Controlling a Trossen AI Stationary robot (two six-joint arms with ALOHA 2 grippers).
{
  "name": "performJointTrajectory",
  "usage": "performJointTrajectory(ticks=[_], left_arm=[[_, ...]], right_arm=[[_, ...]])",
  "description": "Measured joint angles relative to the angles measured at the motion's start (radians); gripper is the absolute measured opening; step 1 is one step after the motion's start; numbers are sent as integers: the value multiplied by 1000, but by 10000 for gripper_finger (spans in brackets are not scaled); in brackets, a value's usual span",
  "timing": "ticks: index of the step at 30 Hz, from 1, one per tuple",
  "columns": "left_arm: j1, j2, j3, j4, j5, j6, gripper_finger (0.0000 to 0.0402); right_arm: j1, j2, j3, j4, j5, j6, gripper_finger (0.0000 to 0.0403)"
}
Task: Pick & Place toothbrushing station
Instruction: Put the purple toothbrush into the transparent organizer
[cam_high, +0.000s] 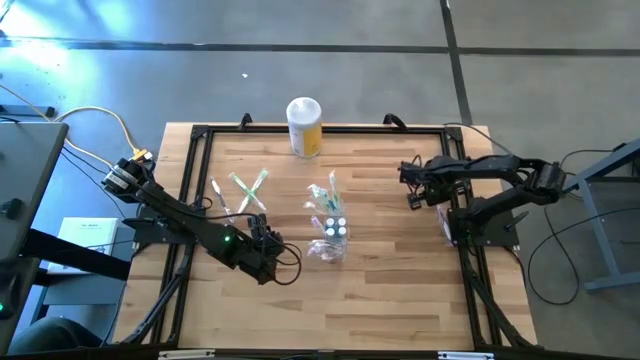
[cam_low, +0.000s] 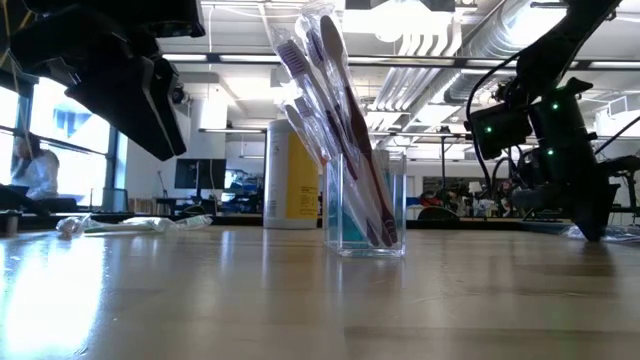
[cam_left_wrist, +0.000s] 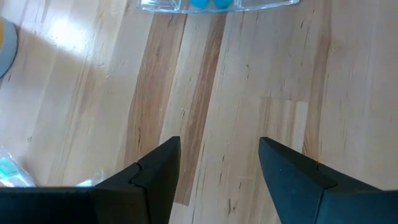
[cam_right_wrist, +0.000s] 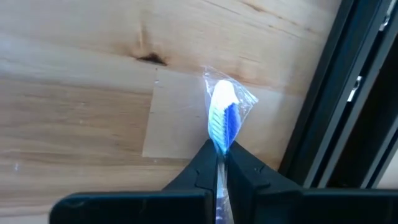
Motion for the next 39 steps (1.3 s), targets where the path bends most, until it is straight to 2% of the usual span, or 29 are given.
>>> performJointTrajectory(ticks=[6,14,18,23,29,35,39], left_arm=[[0,0,0,3,-5,0,209],[0,0,0,10,-6,-1,209],[0,0,0,9,6,-10,209],[0,17,0,1,6,-10,209],[0,38,0,0,11,-2,209],[0,37,0,11,10,9,209],[0,37,0,22,10,16,209]], right_arm=[[42,-2,39,-28,28,4,7],[151,-8,191,-78,94,3,5],[238,-8,262,-105,133,22,5],[404,-8,341,-113,201,73,5],[663,-9,421,-121,357,156,5],[906,-43,427,-40,622,153,5],[1002,-82,427,121,713,6,5]])
